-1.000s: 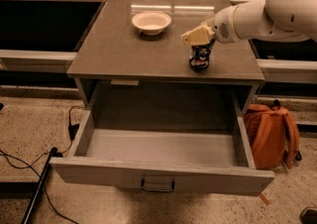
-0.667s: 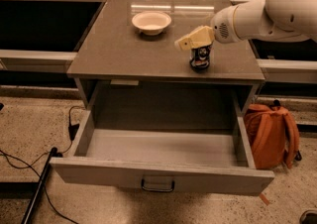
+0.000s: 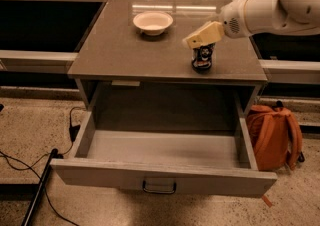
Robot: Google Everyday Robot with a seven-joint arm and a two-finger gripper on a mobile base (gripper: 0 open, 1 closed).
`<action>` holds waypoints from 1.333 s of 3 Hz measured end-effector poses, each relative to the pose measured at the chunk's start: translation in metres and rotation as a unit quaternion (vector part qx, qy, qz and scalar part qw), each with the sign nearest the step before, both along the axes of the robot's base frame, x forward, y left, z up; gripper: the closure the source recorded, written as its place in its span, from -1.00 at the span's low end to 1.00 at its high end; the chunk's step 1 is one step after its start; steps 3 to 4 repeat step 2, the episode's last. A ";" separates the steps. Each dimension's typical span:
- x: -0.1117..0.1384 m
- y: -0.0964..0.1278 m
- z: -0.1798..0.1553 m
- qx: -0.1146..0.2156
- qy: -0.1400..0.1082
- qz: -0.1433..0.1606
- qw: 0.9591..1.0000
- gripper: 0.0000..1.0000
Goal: Pick pepsi can from top drawer and place on counter
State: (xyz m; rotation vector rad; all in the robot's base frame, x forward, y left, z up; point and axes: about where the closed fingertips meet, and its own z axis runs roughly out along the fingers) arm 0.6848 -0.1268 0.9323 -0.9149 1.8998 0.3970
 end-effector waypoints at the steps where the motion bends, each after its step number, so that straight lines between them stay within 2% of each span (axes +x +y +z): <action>1: -0.025 -0.017 0.043 -0.070 -0.068 0.081 0.992 -1.00; 4: -0.025 -0.012 0.038 -0.073 -0.068 0.085 0.991 -1.00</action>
Offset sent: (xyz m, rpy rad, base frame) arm -0.0187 -0.0143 0.0333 -0.0993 -0.0990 0.1111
